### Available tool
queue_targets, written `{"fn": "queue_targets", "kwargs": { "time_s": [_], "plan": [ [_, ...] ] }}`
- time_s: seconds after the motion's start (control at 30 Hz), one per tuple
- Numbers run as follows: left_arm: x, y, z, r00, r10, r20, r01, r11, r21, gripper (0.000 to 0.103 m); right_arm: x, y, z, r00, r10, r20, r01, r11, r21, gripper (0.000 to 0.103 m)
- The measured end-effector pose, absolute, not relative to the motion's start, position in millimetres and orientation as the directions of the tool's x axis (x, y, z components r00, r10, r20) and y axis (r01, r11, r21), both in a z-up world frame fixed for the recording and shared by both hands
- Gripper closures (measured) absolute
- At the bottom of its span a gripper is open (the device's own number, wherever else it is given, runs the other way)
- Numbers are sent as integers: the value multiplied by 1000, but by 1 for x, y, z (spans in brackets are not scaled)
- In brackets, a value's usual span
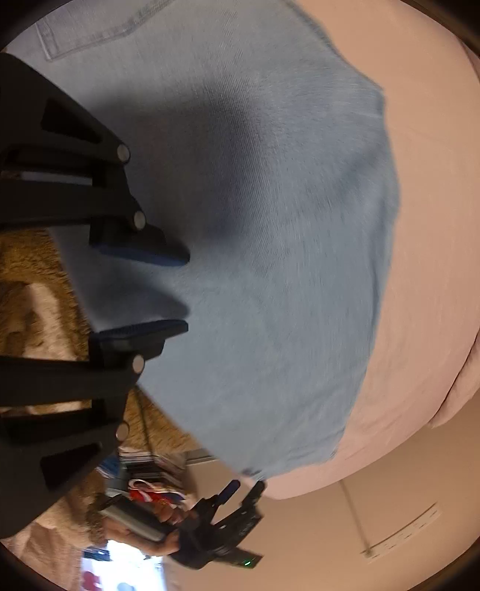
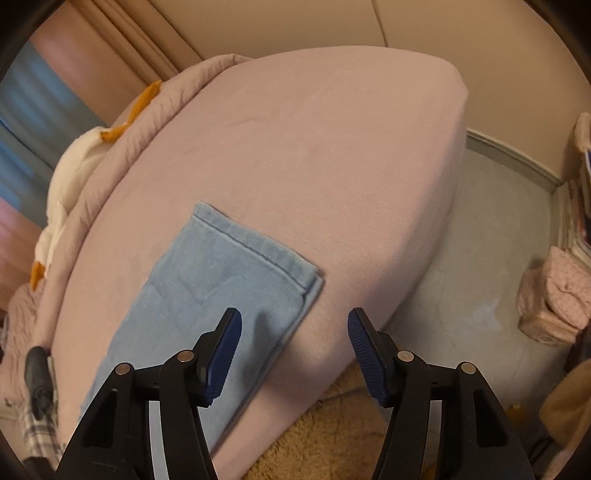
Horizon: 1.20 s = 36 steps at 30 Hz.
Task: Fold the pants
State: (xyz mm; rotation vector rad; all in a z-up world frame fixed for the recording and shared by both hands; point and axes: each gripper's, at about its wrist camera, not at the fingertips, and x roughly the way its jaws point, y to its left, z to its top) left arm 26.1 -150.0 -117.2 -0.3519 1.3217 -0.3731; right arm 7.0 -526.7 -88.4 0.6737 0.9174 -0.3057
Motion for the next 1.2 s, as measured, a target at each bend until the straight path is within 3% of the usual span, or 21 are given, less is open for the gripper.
{"fn": "queue_targets", "kwargs": {
  "time_s": [0.07, 0.13, 0.27, 0.5, 0.7, 0.83, 0.9, 0.93, 1.0, 1.03, 1.2],
  "plan": [
    [28, -144, -120, 200, -475, -857, 27, 877, -480, 82, 9, -527, -90, 588, 44, -808, 507, 758, 410, 81],
    [29, -141, -122, 184, -478, -859, 4, 874, -485, 87, 10, -527, -88, 595, 29, -803, 504, 765, 401, 98],
    [24, -148, -121, 195, -434, -879, 35, 899, -436, 90, 4, -526, -68, 638, -96, -764, 503, 803, 319, 98],
    [20, -151, -122, 203, -407, -891, 54, 913, -404, 90, 1, -552, -77, 654, 52, -755, 501, 718, 483, 98],
    [22, -154, -121, 205, -373, -905, 81, 928, -365, 90, 5, -547, -89, 648, 126, -751, 479, 699, 531, 96],
    [24, -156, -122, 205, -368, -907, 75, 930, -360, 90, 13, -544, -93, 646, 134, -752, 467, 710, 527, 75],
    [23, -156, -123, 208, -372, -905, 71, 928, -365, 90, 19, -542, -96, 651, 118, -750, 457, 727, 512, 75],
    [23, -156, -123, 209, -372, -904, 75, 928, -365, 90, 21, -541, -96, 650, 110, -752, 455, 736, 501, 75],
    [22, -157, -123, 213, -367, -906, 88, 930, -356, 90, 28, -537, -94, 627, 48, -777, 476, 766, 432, 98],
    [22, -157, -123, 214, -364, -907, 90, 932, -352, 90, 29, -534, -91, 605, -11, -796, 502, 781, 371, 102],
    [24, -159, -123, 212, -356, -910, 99, 934, -342, 90, 9, -538, -71, 628, -119, -769, 548, 769, 328, 102]
  ]
}}
